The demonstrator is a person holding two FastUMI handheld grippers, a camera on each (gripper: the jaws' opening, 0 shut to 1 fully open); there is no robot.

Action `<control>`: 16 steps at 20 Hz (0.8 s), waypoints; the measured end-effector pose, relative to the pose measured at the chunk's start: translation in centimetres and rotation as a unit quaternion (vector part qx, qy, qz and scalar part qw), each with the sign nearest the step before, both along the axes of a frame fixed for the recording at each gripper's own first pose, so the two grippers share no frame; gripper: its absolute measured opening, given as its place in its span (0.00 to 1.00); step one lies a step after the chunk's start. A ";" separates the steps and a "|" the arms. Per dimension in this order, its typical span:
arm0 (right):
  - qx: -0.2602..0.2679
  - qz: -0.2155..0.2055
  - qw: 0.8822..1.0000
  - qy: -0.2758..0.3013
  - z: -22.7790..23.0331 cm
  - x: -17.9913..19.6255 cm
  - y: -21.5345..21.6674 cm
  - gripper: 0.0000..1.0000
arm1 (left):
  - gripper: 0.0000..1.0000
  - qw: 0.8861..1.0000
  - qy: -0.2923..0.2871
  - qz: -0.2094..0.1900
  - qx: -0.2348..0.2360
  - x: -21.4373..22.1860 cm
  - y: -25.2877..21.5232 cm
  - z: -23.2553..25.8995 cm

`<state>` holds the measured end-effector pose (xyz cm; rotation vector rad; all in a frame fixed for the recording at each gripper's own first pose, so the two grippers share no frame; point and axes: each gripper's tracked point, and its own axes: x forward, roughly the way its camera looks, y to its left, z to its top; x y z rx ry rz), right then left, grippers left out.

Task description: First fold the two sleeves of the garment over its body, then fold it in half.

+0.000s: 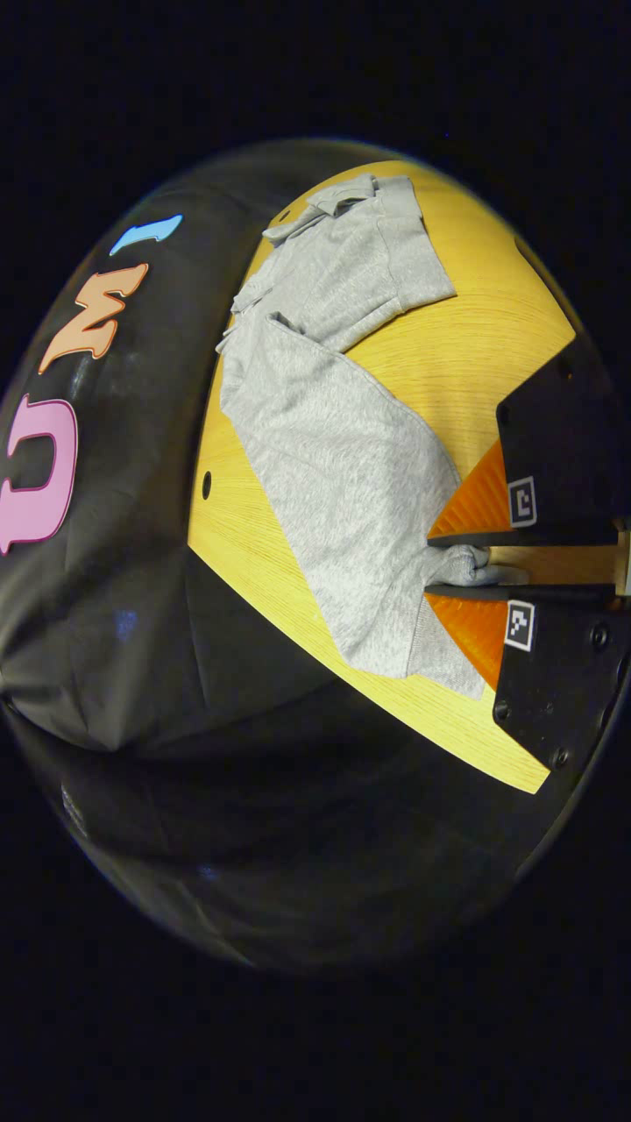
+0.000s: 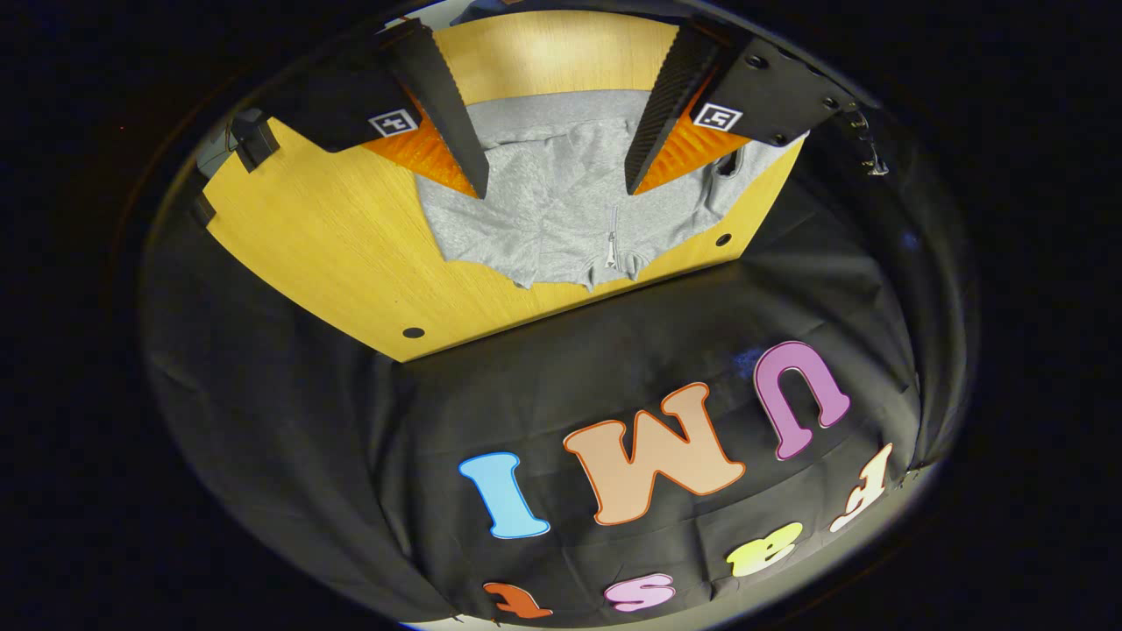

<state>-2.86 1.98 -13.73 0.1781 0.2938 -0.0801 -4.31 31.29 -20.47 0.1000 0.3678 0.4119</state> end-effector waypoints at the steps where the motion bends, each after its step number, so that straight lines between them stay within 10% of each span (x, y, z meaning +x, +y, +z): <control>1: -0.001 -0.005 1.000 0.000 -0.2 -0.3 -0.3 0.94 | 0.15 1.000 0.010 0.000 0.004 0.0 -0.1 -0.1; 16: 0.021 -0.033 0.999 0.000 0.1 -2.8 -3.5 0.98 | 0.00 0.985 -0.070 -0.035 -0.156 5.6 -7.3 5.4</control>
